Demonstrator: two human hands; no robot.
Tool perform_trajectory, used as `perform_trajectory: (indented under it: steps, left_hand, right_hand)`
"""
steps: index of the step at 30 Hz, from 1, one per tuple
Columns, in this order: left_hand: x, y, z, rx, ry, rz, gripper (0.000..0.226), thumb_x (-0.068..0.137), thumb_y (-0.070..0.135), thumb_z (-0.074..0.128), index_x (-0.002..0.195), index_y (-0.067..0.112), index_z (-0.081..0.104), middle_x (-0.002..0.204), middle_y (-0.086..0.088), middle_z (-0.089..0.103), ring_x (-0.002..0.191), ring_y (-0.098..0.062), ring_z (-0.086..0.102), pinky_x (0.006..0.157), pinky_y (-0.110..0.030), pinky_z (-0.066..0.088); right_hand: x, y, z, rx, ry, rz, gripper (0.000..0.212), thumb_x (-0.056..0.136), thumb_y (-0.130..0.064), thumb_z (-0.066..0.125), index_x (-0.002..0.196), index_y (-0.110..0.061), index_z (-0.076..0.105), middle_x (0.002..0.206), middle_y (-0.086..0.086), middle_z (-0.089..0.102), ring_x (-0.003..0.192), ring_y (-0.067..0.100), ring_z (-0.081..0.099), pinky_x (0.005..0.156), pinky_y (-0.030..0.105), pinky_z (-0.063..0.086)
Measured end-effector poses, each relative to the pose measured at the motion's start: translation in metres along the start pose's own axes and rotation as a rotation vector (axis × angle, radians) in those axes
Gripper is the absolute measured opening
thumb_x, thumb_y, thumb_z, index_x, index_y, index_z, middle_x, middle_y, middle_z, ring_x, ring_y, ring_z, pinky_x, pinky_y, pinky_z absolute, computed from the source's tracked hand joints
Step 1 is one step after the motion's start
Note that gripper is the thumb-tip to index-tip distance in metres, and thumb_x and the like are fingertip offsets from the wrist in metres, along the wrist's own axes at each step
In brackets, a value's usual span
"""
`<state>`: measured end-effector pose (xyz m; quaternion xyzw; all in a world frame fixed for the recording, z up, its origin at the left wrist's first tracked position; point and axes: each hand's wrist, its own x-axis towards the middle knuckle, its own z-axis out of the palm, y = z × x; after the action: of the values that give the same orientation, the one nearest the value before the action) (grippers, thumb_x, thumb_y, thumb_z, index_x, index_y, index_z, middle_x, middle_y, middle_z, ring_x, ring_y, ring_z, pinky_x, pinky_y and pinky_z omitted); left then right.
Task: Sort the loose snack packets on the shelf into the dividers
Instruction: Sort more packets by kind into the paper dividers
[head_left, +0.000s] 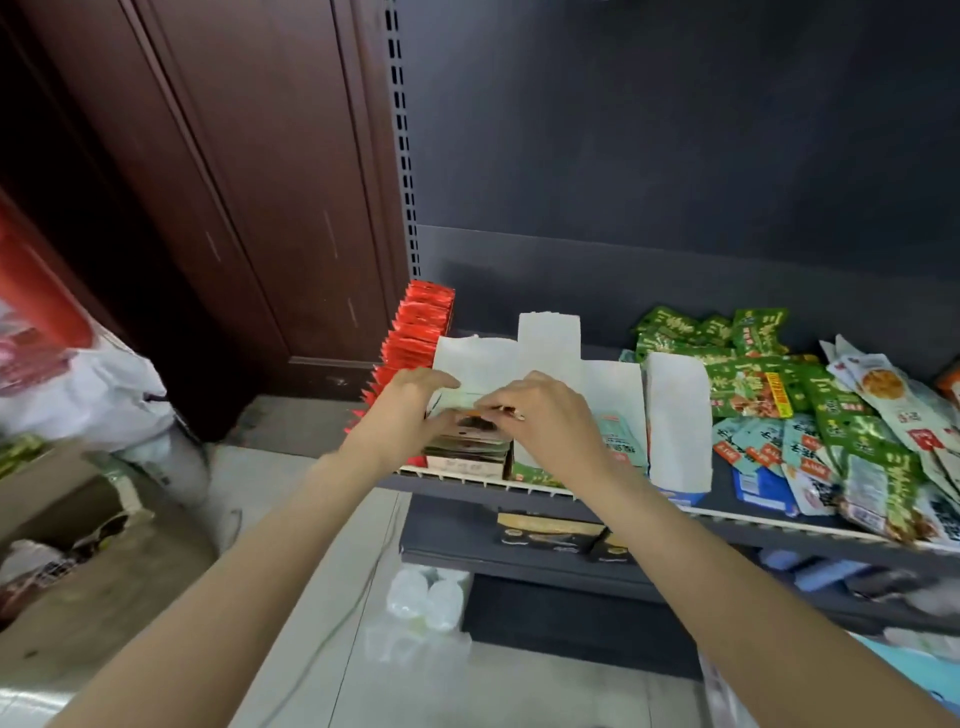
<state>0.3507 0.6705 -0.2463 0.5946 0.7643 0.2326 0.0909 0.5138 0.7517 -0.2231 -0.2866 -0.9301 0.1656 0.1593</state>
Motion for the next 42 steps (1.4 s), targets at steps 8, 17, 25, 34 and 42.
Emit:
perform_trajectory:
  steps: [8,17,25,34,42]
  left_hand:
    - [-0.009,-0.012,0.0,0.138,0.008,-0.038,0.019,0.087,0.01,0.057,0.103,0.017,0.066,0.101,-0.005,0.069,0.093,-0.026,0.061,0.079,-0.034,0.048]
    - [-0.007,-0.005,0.016,0.374,-0.167,0.055,0.041,0.094,0.05,0.038,0.122,0.031,0.061,0.117,0.002,0.064,0.11,-0.019,0.047,0.09,-0.036,0.032]
    - [0.014,0.06,0.032,0.048,0.023,0.089,0.027,0.094,0.034,0.046,0.107,0.022,0.066,0.105,0.007,0.068,0.099,-0.016,0.057,0.089,-0.034,0.039]
    - [0.096,0.251,0.131,-0.461,-0.123,0.198,0.02,0.092,0.011,0.052,0.108,0.011,0.063,0.099,0.001,0.065,0.087,-0.008,0.058,0.073,-0.007,0.04]
    - [0.185,0.352,0.264,-0.144,-0.296,0.027,0.058,0.092,0.027,0.056,0.14,0.005,0.033,0.139,-0.013,0.041,0.127,-0.03,0.04,0.104,-0.035,0.035]
  right_hand:
    - [-0.001,0.009,0.023,0.057,-0.094,0.214,0.032,0.091,-0.02,0.059,0.122,-0.02,0.061,0.123,0.002,0.061,0.108,0.019,0.057,0.088,0.03,0.046]
    - [-0.001,0.009,0.029,0.045,-0.241,0.185,0.03,0.097,-0.029,0.047,0.121,-0.019,0.062,0.127,0.004,0.059,0.109,0.022,0.054,0.086,0.036,0.048]
    - [-0.025,0.067,-0.006,0.338,0.055,0.289,0.025,0.094,-0.017,0.05,0.113,-0.019,0.066,0.116,-0.004,0.065,0.106,0.009,0.057,0.093,0.024,0.043]
    - [-0.095,0.222,-0.092,0.286,0.293,0.485,0.023,0.091,-0.005,0.052,0.104,-0.013,0.069,0.1,0.003,0.07,0.089,0.016,0.061,0.079,0.029,0.048]
    - [-0.146,0.408,-0.144,0.143,0.178,0.686,0.031,0.092,-0.011,0.052,0.122,-0.011,0.058,0.119,0.011,0.062,0.109,0.025,0.059,0.093,0.036,0.048]
